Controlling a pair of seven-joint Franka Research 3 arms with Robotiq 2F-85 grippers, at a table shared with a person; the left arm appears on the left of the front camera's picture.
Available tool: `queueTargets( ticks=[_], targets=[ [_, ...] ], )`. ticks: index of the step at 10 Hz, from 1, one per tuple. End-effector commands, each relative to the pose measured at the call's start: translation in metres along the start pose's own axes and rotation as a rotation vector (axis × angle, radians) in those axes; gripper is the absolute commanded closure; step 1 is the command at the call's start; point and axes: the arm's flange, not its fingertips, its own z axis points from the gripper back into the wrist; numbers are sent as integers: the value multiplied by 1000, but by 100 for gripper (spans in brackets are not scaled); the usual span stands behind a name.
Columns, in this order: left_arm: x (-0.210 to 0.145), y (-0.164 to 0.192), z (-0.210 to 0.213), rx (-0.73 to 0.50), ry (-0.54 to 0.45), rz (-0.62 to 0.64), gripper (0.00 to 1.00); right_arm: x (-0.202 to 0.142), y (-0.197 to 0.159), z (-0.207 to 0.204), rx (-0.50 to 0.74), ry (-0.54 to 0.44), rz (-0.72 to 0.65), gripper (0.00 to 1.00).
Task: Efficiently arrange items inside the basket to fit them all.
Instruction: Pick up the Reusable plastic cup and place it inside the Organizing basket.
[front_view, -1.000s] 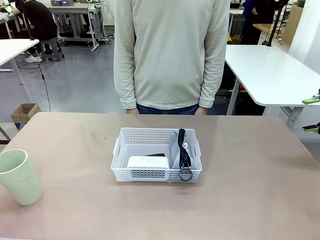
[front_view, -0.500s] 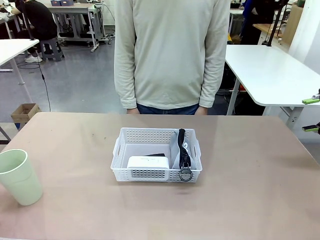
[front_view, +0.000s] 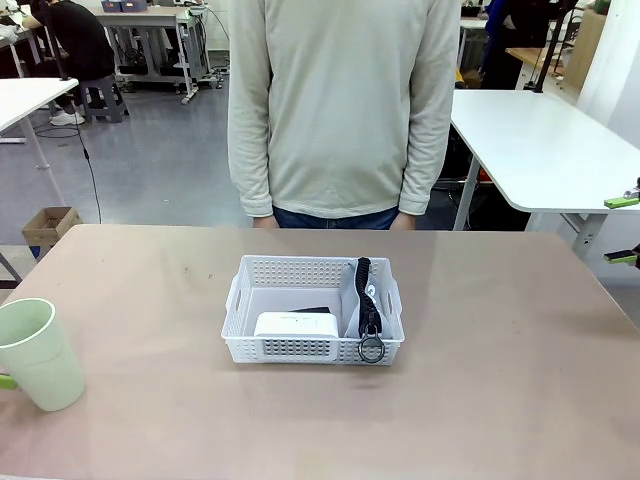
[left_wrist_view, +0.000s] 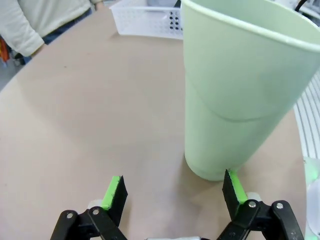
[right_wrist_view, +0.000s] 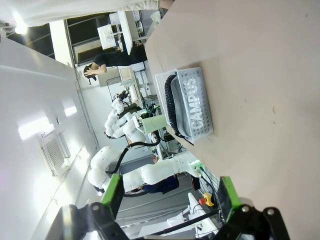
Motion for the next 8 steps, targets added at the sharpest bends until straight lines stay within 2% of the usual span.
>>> queueTargets(
  ticks=[1, 8],
  targets=[
    [36, -176, -96, 9, -10, -42, 0, -4, 3, 0, 1, -3, 1, 0],
    [46, -198, -97, -169, -59, -44, 0, -4, 3, 0, 1, -3, 1, 0]
  ],
)
